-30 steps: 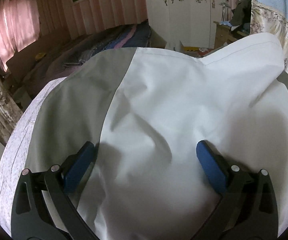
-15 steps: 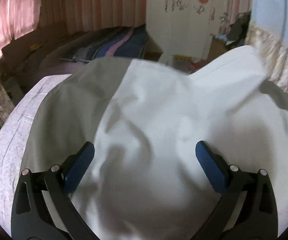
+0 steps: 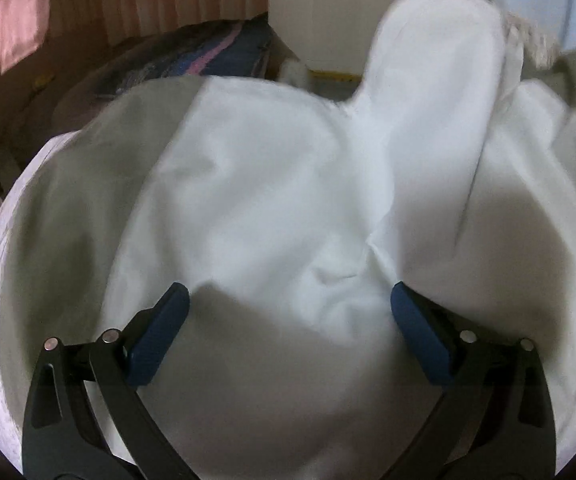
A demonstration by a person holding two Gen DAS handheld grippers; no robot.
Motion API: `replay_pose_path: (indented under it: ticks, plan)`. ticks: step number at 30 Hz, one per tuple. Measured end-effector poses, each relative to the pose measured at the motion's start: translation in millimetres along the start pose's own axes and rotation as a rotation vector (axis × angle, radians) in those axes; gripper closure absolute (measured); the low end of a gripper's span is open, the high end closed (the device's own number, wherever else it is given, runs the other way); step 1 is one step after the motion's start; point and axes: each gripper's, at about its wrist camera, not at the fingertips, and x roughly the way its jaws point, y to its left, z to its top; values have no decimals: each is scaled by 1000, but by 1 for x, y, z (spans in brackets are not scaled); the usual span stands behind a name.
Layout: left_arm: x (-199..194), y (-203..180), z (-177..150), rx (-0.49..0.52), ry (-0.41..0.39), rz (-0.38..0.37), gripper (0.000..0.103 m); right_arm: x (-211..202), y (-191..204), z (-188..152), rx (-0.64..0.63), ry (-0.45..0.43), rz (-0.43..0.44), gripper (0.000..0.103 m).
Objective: Fold large clothes
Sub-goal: 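Lift the jacket side with the right gripper and fold it over the middle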
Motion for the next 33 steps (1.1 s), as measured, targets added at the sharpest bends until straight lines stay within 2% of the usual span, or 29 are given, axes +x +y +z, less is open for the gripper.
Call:
replay_pose_path:
  ticks: [2,4,7,9,14,17,19,23,24,25,27,28,33]
  plan:
    - [-21,26,8,-45,-31,-24,3,12,24,2,-14,-3,20,99]
    - [-39,55,15,-84,-61,-14,3,28,46,1,-18,10,52,99]
    - [-70,112,22,-125,-114,77,3,62,86,-7,-45,49,100,99]
    - [-79,144,23,-150,-121,124,3,88,108,-19,-56,87,123,99]
    - [-92,226,7,-247,-102,206,3,167,151,-89,-54,252,159,99]
    - [-96,265,-5,-291,-89,232,3,199,162,-130,-85,322,120,98]
    - [-101,284,-20,-305,-83,244,3,210,168,-151,-126,333,83,98]
    - [-103,291,-27,-282,-74,241,3,198,176,-152,-185,286,35,92]
    - [-106,288,-28,-274,-81,237,3,189,177,-148,-190,274,31,80]
    - [-110,287,-26,-267,-87,231,3,176,177,-145,-197,260,41,63]
    - [-120,268,-22,-242,-111,205,3,147,178,-136,-238,201,29,45]
    - [-124,256,-19,-224,-123,193,3,128,177,-132,-264,165,0,41]
    - [-143,189,-9,-103,-178,139,3,43,141,-113,-299,41,-161,40]
